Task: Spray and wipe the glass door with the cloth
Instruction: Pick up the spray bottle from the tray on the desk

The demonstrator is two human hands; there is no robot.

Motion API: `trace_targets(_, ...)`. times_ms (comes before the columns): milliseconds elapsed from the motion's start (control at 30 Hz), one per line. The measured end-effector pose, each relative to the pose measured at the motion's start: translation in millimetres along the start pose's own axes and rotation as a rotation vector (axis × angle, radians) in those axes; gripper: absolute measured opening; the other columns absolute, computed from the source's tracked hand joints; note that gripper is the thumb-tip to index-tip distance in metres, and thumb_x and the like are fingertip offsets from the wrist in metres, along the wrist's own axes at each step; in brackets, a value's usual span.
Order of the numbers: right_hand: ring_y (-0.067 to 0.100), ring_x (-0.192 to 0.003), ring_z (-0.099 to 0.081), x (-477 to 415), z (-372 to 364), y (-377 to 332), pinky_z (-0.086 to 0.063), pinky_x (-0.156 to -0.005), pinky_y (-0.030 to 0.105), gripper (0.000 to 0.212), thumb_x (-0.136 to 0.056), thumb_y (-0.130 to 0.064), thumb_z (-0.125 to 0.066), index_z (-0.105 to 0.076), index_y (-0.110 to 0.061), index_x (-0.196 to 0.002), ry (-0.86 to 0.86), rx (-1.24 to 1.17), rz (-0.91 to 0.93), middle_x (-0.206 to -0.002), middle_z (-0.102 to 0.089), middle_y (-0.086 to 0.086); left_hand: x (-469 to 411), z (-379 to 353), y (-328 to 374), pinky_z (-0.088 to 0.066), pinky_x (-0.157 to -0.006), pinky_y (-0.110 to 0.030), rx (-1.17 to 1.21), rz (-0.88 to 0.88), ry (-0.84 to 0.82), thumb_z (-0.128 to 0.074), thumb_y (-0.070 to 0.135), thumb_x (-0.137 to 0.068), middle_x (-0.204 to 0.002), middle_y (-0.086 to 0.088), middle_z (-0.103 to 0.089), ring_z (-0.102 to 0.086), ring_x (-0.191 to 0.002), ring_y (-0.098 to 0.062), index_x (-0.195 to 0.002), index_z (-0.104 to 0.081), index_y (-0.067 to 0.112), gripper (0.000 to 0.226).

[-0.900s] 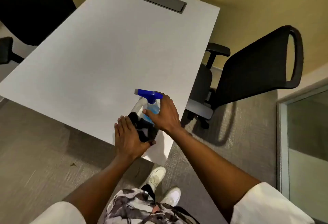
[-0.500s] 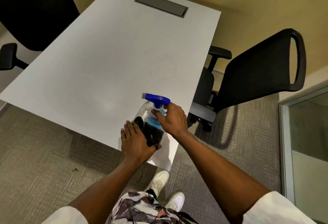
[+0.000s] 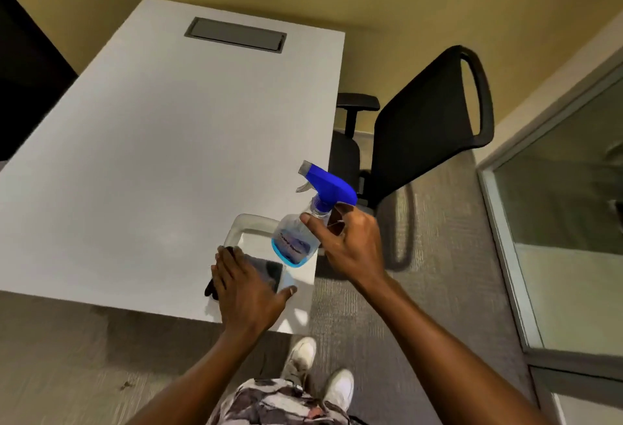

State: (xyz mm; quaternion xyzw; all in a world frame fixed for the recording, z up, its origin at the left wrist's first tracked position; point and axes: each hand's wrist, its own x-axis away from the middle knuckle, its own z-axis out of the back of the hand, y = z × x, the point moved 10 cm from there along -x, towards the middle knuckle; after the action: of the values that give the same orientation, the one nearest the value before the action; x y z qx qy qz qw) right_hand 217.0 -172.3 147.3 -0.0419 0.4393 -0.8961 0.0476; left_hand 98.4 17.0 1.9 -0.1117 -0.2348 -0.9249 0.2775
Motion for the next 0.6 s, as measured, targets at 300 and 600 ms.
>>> trace_targets(300, 0.012, -0.084, -0.076, 59.6, 106.8, 50.0, -0.066, -0.077, 0.035, 0.031, -0.090, -0.052, -0.080, -0.073, -0.029, -0.109, 0.227, -0.113, -0.103, -0.090, -0.075, -0.009, 48.0, -18.6, 150.7, -0.023, -0.142, -0.054, 0.377, -0.527, -0.148, -0.067, 0.087, -0.075, -0.176, -0.015, -0.043, -0.042, -0.164, -0.036, -0.166, -0.038, 0.012, 0.121)
trace_targets(600, 0.010, -0.074, -0.080, 156.9, 231.6, 114.2, -0.064, -0.071, 0.032, 0.029, -0.083, -0.041, -0.094, -0.083, -0.021, -0.102, 0.600, -0.188, -0.293, -0.083, -0.084, -0.006, 122.8, -51.4, 271.8, -0.050, -0.125, -0.044, 0.417, -0.772, -0.466, -0.092, 0.044, -0.070, -0.157, -0.009, -0.063, -0.064, -0.144, -0.029, -0.159, -0.051, 0.002, 0.108)
